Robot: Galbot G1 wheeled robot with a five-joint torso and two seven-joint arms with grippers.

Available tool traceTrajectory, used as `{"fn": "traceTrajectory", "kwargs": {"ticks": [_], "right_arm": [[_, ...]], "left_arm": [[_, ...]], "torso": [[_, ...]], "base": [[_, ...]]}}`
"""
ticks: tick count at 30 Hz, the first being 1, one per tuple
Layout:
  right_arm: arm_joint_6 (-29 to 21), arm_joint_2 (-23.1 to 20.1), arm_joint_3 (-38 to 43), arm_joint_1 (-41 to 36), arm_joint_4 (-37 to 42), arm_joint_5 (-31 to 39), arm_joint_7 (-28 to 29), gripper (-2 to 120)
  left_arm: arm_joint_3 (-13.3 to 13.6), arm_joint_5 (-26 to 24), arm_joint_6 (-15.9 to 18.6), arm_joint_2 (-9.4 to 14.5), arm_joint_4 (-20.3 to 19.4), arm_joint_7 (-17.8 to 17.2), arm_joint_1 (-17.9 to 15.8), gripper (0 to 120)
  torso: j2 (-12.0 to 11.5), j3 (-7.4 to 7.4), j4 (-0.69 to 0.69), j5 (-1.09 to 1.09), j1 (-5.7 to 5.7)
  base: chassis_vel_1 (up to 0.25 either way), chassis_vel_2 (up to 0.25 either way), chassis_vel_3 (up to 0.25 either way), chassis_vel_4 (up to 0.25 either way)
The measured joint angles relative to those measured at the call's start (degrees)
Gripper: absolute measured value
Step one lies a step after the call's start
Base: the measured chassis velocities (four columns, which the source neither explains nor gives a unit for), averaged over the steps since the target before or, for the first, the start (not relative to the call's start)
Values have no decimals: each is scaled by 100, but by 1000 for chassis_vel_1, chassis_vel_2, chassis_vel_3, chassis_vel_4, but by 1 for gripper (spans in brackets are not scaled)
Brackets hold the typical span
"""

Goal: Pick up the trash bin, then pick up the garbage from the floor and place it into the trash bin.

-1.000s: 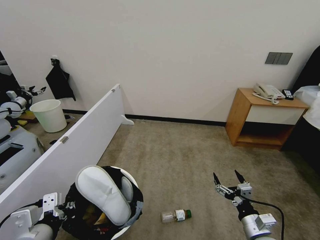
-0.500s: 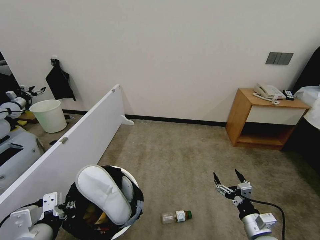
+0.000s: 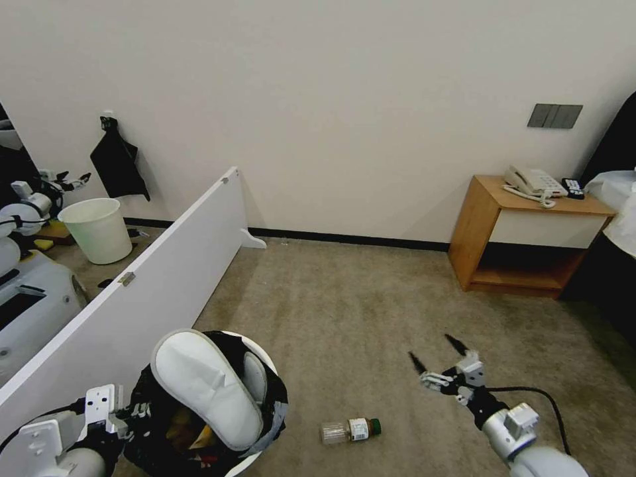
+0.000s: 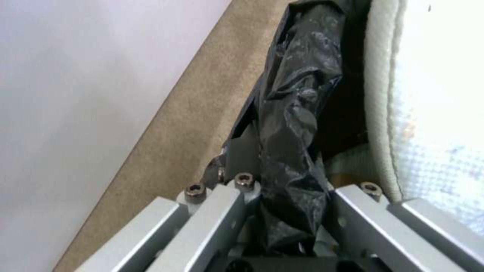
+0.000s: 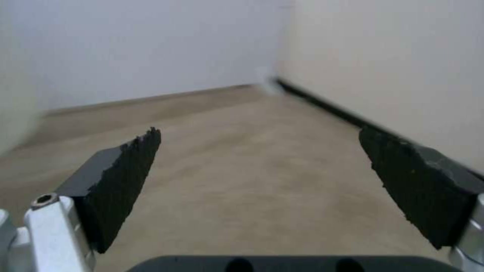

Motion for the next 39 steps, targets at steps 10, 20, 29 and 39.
{"fn": "traceTrajectory", "kwargs": {"ticks": [10,20,29,39], "right_arm": [[-25,-358,-574,915,-742,-523,-2126,100],[83,-137,-860,1371,-1291,-1356,-2678,100],[122,-49,-1178,1544,-1558,-1559,-2723,100],[193,320,-1381,1893,-2393,-1876,-2729,100]], "left_arm": [[114,-72,-3,264,102,-9,-172,2],[196,-55,-2,311,119,-10,-216,2],[217,-20,-2,325,124,-12,-219,2],[217,-17,0,366,146,-12,-234,2]], "torso": [[0,1,-4,-2,0],[0,0,-4,-2,0],[0,0,-4,-3,0],[0,0,-5,-2,0]], "base": [[0,0,0,0],[0,0,0,0],[0,0,0,0],[0,0,0,0]]}}
